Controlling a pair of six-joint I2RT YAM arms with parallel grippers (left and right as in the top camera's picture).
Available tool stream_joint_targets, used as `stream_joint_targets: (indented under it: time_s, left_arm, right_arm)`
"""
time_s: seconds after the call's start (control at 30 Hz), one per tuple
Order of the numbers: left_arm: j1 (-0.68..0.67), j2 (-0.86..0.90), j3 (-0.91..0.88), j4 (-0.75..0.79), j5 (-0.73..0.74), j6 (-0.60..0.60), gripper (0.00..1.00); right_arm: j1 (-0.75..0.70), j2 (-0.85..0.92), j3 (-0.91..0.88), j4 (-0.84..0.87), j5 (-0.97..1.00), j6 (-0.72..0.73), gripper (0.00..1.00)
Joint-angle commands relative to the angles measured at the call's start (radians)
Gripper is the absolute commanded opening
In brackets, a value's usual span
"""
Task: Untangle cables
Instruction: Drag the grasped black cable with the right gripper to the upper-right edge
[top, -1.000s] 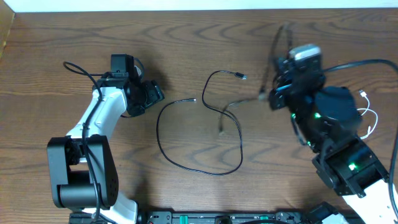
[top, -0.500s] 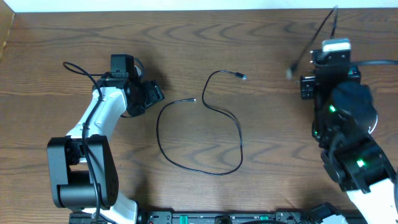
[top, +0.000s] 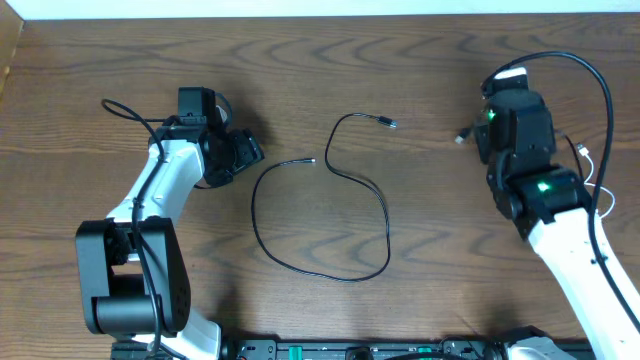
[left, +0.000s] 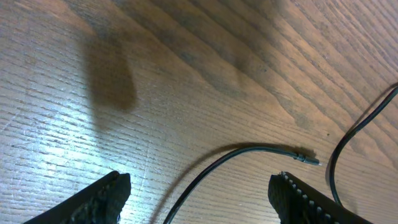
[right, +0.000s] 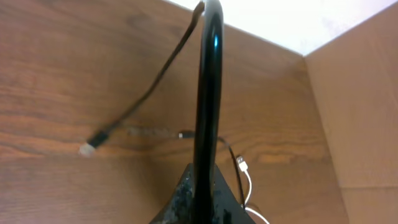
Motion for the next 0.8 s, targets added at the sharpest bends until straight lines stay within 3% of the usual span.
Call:
stream_joint_targets:
  time_s: [0.0,0.17,0.2,0.23,0.27,0.3,0.33,0.47,0.6,0.77]
  left_arm:
    - [0.0,0.01,0.0,-0.002,-0.007,0.006,0.77]
    - [0.0,0.01,0.0,-0.003,-0.007,0.006,0.77]
    - [0.0,0.01,0.0,-0.002,-0.007,0.006,0.77]
    - [0.0,0.01,0.0,-0.002,-0.007,0.006,0.77]
    - [0.0,0.01,0.0,-0.002,-0.007,0.005,0.77]
    - [0.0,0.01,0.0,-0.002,-0.007,0.005,0.77]
    - [0.0,0.01,0.0,-0.002,-0.007,0.006,0.77]
    - [0.0,0.01,0.0,-0.002,-0.007,0.005,0.77]
    - [0.0,0.01,0.0,-0.002,-0.007,0.006,0.77]
    - [0.0,0.01,0.0,-0.002,-0.007,0.005,0.77]
  right_arm:
    - [-0.031,0.024,0.007,-0.022,0.02,0.047,0.01]
    - [-0.113,0.046,0.007,-0.077,0.043,0.187,0.01]
    - [-0.13,0.047,0.007,-0.087,0.038,0.217,0.12]
    - [-0.149,0.048,0.007,-0.098,0.029,0.249,0.33]
    - [-0.164,0.048,0.007,-0.105,0.011,0.264,0.59]
    - [-0.178,0.048,0.007,-0.108,-0.023,0.27,0.76]
    - [-0.188,0.048,0.007,-0.109,-0.058,0.27,0.83]
    - [-0.221,0.048,0.007,-0.107,-0.243,0.27,0.91]
    - [-0.227,0.053,0.007,-0.111,-0.351,0.27,0.93]
    - [-0.225,0.084,0.007,-0.13,-0.647,0.27,0.96]
